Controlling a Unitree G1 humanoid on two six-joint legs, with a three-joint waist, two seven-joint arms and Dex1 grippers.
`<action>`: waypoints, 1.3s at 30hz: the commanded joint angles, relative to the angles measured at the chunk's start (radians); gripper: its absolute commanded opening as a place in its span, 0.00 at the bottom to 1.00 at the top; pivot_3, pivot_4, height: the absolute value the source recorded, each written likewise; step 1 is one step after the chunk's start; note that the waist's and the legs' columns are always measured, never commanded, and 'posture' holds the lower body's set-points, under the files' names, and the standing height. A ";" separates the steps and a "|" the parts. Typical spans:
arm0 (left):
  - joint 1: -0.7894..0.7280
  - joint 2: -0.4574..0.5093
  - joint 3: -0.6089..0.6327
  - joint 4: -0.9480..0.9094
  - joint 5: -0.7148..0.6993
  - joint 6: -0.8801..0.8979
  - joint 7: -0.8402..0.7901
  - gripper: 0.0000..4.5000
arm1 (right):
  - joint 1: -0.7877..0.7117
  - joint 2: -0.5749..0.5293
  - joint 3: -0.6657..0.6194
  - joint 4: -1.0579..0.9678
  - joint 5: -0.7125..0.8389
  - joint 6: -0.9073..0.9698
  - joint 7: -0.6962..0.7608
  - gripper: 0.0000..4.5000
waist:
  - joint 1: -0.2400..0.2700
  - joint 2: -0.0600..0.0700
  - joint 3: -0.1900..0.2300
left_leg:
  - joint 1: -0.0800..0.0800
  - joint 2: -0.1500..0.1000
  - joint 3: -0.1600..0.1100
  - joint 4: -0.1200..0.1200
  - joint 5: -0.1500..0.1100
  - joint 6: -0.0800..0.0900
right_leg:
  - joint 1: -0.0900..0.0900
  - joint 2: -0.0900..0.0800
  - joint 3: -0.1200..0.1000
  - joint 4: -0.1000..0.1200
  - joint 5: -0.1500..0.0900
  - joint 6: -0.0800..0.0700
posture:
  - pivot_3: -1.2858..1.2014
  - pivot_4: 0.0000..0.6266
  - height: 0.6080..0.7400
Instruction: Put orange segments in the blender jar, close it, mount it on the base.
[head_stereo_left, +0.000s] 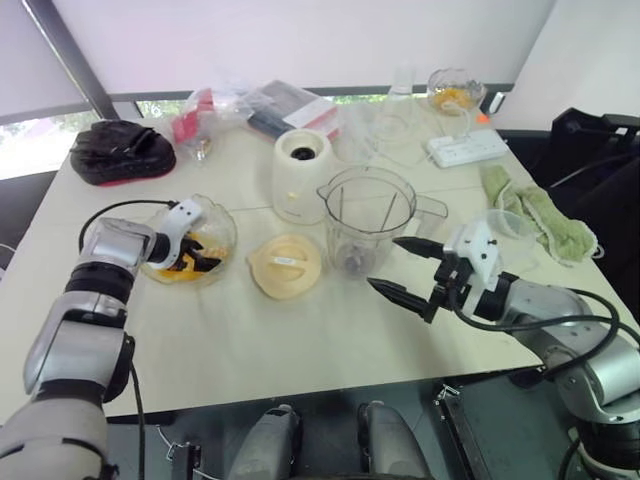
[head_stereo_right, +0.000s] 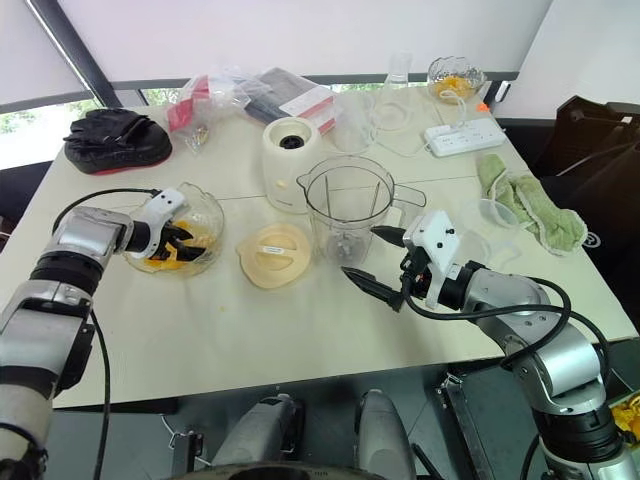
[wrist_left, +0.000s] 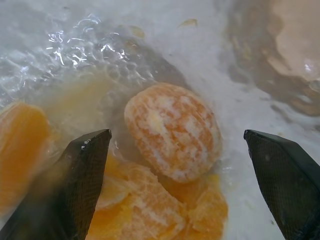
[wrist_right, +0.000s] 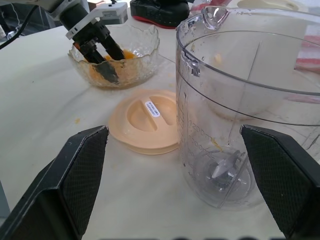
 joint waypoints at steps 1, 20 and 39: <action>-0.022 -0.011 0.016 0.056 0.023 -0.034 0.038 0.99 | -0.014 -0.006 -0.020 -0.047 0.007 -0.008 -0.003 0.98 | 0.001 0.000 0.000 | 0.000 0.000 0.000 0.000 0.000 0.000 | 0.000 0.000 0.000 0.000 0.000 0.000 | 0.52 0.24 1.00; 0.019 -0.035 0.116 0.143 0.004 -0.120 0.106 0.48 | -0.004 -0.007 -0.015 -0.071 0.011 0.008 -0.015 1.00 | -0.001 -0.001 -0.002 | 0.000 0.000 0.000 0.001 0.000 0.000 | 0.000 0.000 0.000 0.001 0.000 0.000 | 0.52 0.24 1.00; 0.266 -0.005 0.270 -0.112 -0.128 -0.038 0.101 0.36 | -0.012 0.005 0.020 -0.071 0.013 0.017 -0.017 1.00 | -0.021 -0.002 -0.003 | 0.000 0.000 0.000 0.001 0.000 0.000 | 0.000 -0.001 0.000 0.002 0.000 0.000 | 0.52 0.24 1.00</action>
